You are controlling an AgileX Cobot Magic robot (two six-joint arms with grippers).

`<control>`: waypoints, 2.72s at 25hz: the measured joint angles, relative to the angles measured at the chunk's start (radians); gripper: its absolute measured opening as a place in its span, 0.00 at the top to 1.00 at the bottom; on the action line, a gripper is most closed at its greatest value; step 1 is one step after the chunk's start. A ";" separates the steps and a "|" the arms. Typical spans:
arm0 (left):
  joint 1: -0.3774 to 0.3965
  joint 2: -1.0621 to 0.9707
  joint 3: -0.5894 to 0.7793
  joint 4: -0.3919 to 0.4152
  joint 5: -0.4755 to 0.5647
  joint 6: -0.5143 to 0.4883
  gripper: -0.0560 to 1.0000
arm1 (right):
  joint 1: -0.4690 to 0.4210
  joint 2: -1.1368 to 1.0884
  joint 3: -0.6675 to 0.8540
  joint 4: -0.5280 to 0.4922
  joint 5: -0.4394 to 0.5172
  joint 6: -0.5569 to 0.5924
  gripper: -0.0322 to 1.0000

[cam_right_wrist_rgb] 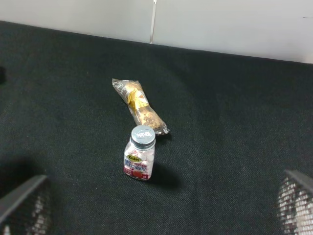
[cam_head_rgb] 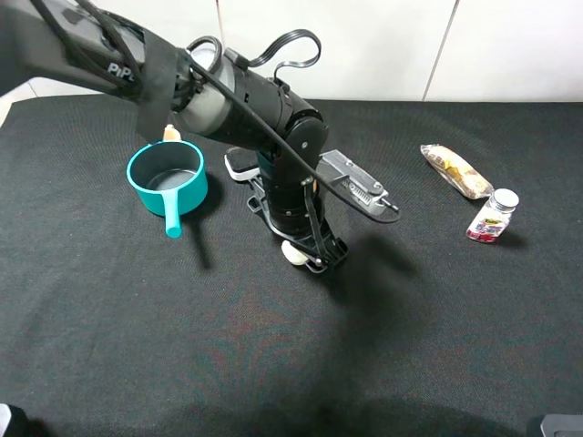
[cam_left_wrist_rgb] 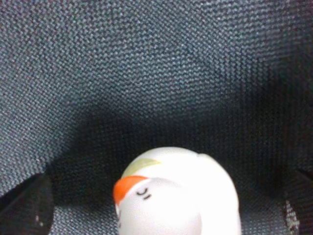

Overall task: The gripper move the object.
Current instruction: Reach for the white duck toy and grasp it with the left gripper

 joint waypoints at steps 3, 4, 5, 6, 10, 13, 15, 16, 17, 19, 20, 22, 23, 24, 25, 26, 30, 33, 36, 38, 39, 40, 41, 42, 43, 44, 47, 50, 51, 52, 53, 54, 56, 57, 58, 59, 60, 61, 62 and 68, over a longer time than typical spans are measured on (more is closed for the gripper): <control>0.000 0.000 -0.018 0.000 -0.001 0.000 0.01 | 0.000 0.000 0.000 0.002 0.000 0.000 0.30; 0.000 0.000 -0.020 0.000 -0.001 0.000 0.01 | 0.000 0.000 0.000 0.003 0.000 0.000 0.30; 0.000 0.000 -0.021 0.000 -0.001 0.000 0.01 | 0.000 0.000 0.000 0.004 0.000 0.000 0.30; 0.000 0.000 -0.022 0.000 -0.001 0.000 0.01 | 0.000 0.000 0.000 0.006 0.000 0.000 0.30; 0.000 0.000 -0.023 0.000 -0.001 0.000 0.01 | 0.000 0.000 0.000 0.006 0.000 0.000 0.30; 0.000 0.000 -0.023 0.000 -0.001 0.000 0.01 | 0.000 0.000 0.000 0.006 0.000 0.000 0.30; 0.000 0.000 -0.023 0.000 0.002 0.000 0.01 | 0.000 0.000 0.000 0.006 0.000 0.000 0.30; 0.000 0.000 -0.023 0.000 0.007 0.000 0.01 | 0.000 0.000 0.000 0.006 0.000 0.000 0.30; 0.000 0.000 -0.023 0.000 0.015 0.000 0.01 | 0.000 0.000 0.000 0.006 0.000 0.000 0.30; 0.000 0.000 -0.023 0.000 0.028 0.000 0.01 | 0.000 0.000 0.000 0.007 0.000 0.000 0.30; 0.000 0.000 -0.023 0.000 0.033 0.000 0.01 | 0.000 0.000 0.000 0.006 0.000 0.000 0.30; 0.000 0.000 -0.023 0.000 0.040 0.000 0.01 | 0.000 0.000 0.000 0.006 0.000 0.000 0.30; 0.000 0.000 -0.023 0.000 0.042 0.000 0.01 | 0.000 0.000 0.000 0.006 0.000 0.000 0.30; 0.000 0.000 -0.023 0.000 0.042 0.000 0.01 | 0.000 0.000 0.000 0.006 0.000 0.000 0.30; 0.000 0.000 -0.023 0.000 0.042 0.000 0.01 | 0.000 0.000 0.000 0.006 0.000 0.000 0.30; 0.000 0.000 -0.023 0.000 0.042 0.000 0.01 | 0.000 0.000 0.000 0.006 0.000 0.000 0.30; 0.000 0.000 -0.023 0.000 0.048 0.000 0.04 | 0.000 0.000 0.000 0.006 0.000 0.000 0.30; 0.000 0.000 -0.023 0.000 0.060 0.000 0.06 | 0.000 0.000 0.000 0.006 0.000 0.000 0.30; 0.000 0.000 -0.023 0.000 0.073 0.000 0.07 | 0.000 0.000 0.000 0.006 0.000 0.000 0.30; 0.000 0.000 -0.023 0.000 0.076 0.000 0.09 | 0.000 0.000 0.000 0.006 0.000 0.000 0.30; 0.000 0.000 -0.023 0.000 0.076 0.000 0.10 | 0.000 0.000 0.000 0.006 0.000 0.000 0.30; 0.000 0.000 -0.023 0.000 0.076 0.000 0.12 | 0.000 0.000 0.000 0.006 0.000 0.000 0.30; 0.000 0.000 -0.023 0.000 0.077 0.000 0.13 | 0.000 0.000 0.000 0.006 0.000 0.000 0.30; 0.000 0.000 -0.023 0.000 0.077 0.000 0.15 | 0.000 0.000 0.000 0.006 0.000 0.000 0.30; 0.000 0.000 -0.023 0.000 0.077 -0.001 0.15 | 0.000 0.000 0.000 0.006 0.000 0.000 0.30; 0.000 0.000 -0.023 0.000 0.077 -0.001 0.16 | 0.000 0.000 0.000 0.006 0.000 0.000 0.30; 0.000 0.000 -0.023 0.000 0.077 -0.001 0.16 | 0.000 0.000 0.000 0.006 0.000 0.000 0.30; 0.000 0.000 -0.023 0.000 0.077 -0.002 0.20 | 0.000 0.000 0.000 0.006 0.000 0.000 0.30; 0.000 0.000 -0.023 0.000 0.077 -0.002 0.22 | 0.000 0.000 0.000 0.006 0.000 0.000 0.30; 0.000 0.000 -0.023 0.000 0.077 -0.002 0.24 | 0.000 0.000 0.000 0.006 0.000 0.000 0.30; 0.000 0.000 -0.023 0.000 0.077 -0.002 0.27 | 0.000 0.000 0.000 0.006 0.000 0.000 0.30; 0.000 0.000 -0.023 0.000 0.077 -0.003 0.30 | 0.000 0.000 0.000 0.006 0.000 0.000 0.30; 0.000 0.000 -0.023 0.000 0.077 -0.003 0.33 | 0.000 0.000 0.000 0.006 0.000 0.000 0.30; 0.000 0.000 -0.023 0.000 0.077 -0.003 0.34 | 0.000 0.000 0.000 0.006 0.000 0.000 0.30; 0.000 0.000 -0.023 0.000 0.076 -0.003 0.35 | 0.000 0.000 0.000 0.006 0.000 0.000 0.30; 0.000 0.000 -0.023 0.000 0.076 -0.003 0.36 | 0.000 0.000 0.000 0.006 0.000 0.000 0.30; 0.000 0.000 -0.023 0.000 0.076 -0.003 0.36 | 0.000 0.000 0.000 0.006 0.000 0.000 0.30; 0.000 0.000 -0.023 0.000 0.076 -0.003 0.37 | 0.000 0.000 0.000 0.006 0.000 0.000 0.30; 0.000 0.000 -0.023 0.000 0.076 -0.003 0.38 | 0.000 0.000 0.000 0.006 0.000 0.000 0.30; 0.000 0.000 -0.023 0.000 0.073 -0.003 0.44 | 0.000 0.000 0.000 0.006 0.000 0.000 0.30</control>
